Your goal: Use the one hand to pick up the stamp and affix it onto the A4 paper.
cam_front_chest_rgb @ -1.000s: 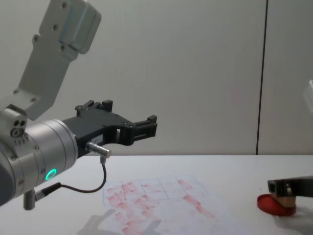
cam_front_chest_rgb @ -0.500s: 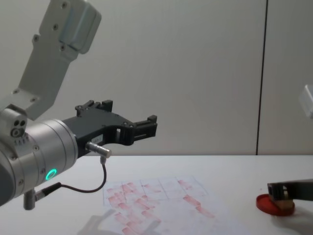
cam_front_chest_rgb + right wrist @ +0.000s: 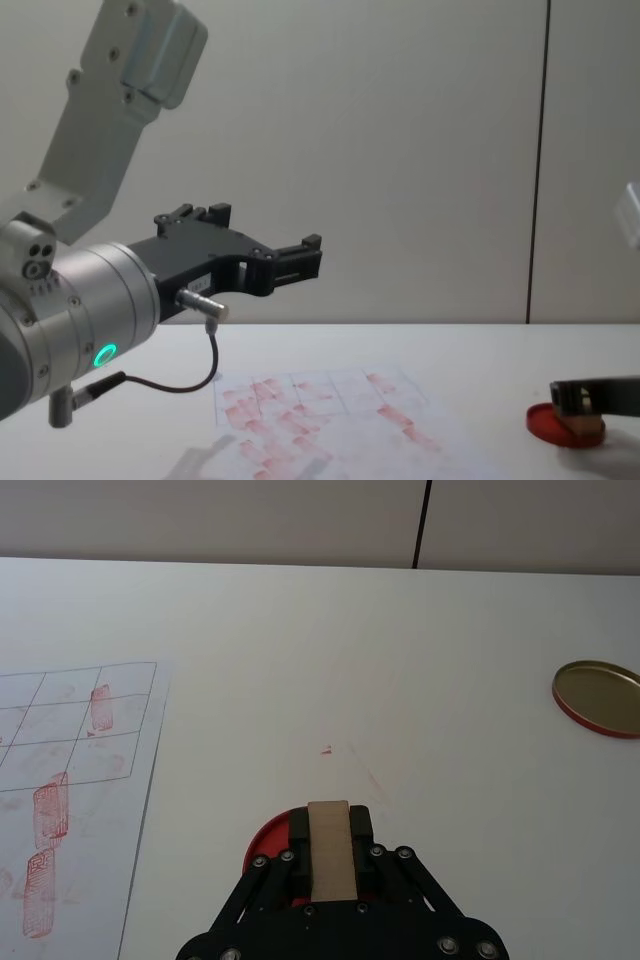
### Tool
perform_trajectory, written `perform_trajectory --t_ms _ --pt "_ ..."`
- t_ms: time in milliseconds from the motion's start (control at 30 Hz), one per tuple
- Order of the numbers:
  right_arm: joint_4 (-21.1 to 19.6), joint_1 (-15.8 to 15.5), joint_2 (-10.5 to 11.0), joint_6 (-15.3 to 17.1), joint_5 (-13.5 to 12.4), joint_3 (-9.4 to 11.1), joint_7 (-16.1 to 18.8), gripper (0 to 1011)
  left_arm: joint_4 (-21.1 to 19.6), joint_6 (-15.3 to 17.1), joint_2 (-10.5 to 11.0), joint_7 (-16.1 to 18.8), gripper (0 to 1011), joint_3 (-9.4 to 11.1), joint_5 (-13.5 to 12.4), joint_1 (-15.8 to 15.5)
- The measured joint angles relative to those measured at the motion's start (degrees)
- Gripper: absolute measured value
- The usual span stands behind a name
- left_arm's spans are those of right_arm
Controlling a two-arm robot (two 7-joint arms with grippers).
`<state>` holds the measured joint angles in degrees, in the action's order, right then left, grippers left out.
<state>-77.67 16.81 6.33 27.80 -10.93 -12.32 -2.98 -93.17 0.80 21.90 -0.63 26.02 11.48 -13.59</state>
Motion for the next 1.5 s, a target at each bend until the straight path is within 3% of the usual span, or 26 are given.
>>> perform_trajectory --t_ms 433,1067,1300,1500 --pt "-1.0 -0.2 -0.1 0.1 0.7 0.1 0.0 216 0.0 0.0 0.0 0.0 993 0.0 0.0 0.0" --pt "-10.8 1.2 -1.4 -1.4 5.7 -1.8 3.4 216 0.0 0.0 0.0 0.0 993 0.0 0.0 0.0" --pt "-11.3 2.1 -2.7 -0.7 7.0 -3.1 5.4 216 0.0 0.0 0.0 0.0 993 0.0 0.0 0.0" --pt "-8.8 3.0 -4.0 0.1 8.4 -4.3 7.0 217 0.0 0.0 0.0 0.0 993 0.0 0.0 0.0"
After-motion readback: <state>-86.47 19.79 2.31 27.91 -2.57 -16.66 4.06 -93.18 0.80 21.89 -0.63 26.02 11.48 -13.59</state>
